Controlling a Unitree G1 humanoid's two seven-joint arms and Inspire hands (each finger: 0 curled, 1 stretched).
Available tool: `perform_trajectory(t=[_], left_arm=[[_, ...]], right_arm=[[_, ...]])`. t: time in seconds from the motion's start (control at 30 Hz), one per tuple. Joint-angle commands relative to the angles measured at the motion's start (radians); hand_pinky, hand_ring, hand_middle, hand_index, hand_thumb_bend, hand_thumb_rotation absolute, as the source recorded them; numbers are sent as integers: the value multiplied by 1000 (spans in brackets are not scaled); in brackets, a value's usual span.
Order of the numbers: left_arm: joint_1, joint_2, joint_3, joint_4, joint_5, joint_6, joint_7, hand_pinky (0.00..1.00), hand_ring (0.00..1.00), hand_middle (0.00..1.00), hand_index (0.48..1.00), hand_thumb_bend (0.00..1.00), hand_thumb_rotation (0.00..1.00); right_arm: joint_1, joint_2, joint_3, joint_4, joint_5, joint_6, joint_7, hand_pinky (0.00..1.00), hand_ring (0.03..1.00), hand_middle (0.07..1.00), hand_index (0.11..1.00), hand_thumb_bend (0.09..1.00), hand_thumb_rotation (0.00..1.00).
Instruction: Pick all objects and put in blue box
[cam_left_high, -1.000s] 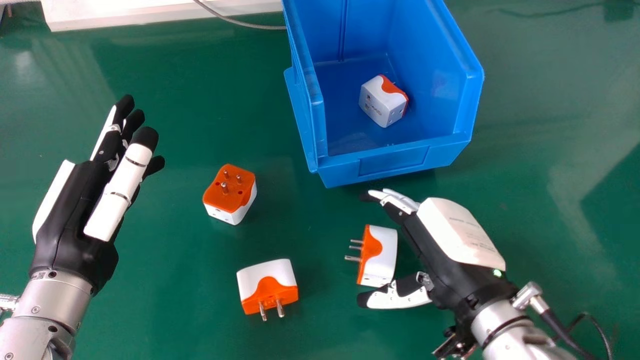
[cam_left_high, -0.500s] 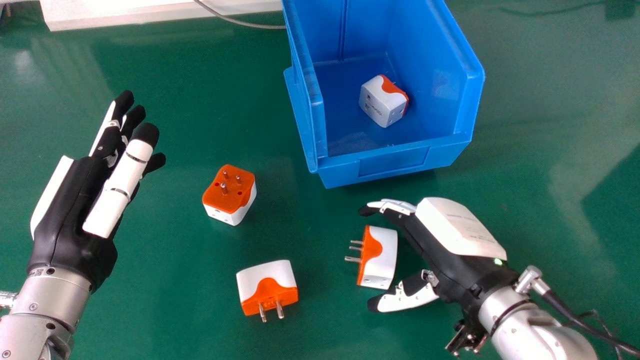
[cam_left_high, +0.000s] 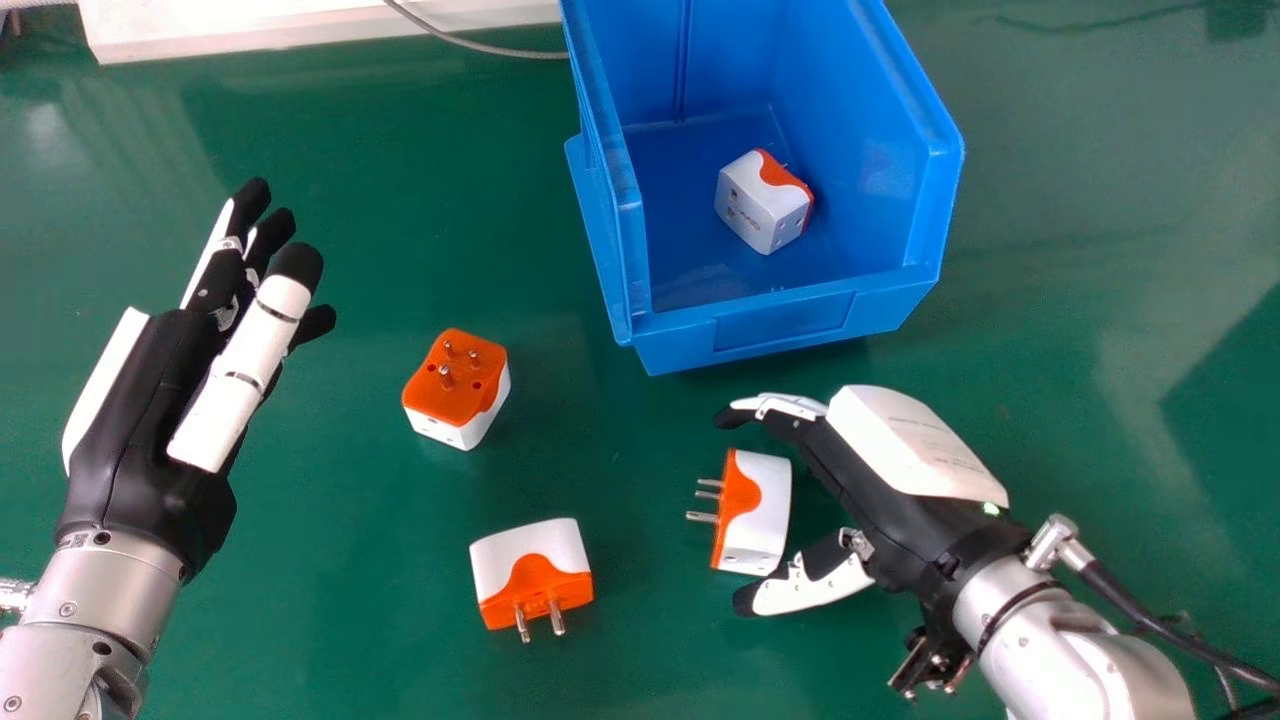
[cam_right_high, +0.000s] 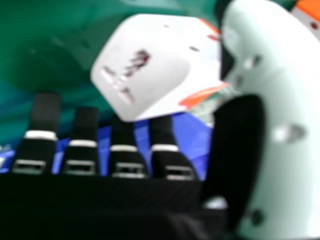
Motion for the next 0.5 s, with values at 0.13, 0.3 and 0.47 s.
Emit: perform_trajectory(t=[0.13, 0.3, 0.47], left_arm=[[-15, 19, 10, -25, -4, -5, 5, 883, 955, 991, 996, 501, 762], [-12, 20, 9, -30, -5, -4, 6, 883, 955, 991, 996, 499, 760], [-15, 20, 10, -26, -5, -6, 5, 883, 956, 992, 996, 497, 760]], right_arm=[[-23, 12, 15, 10, -32, 7, -14, 694, 834, 866, 799, 515, 18], [-35, 18, 22, 21, -37, 13, -9, 694, 834, 862, 798, 516, 14], [-43, 23, 31, 20, -40, 32, 5, 693, 833, 860, 796, 517, 16]])
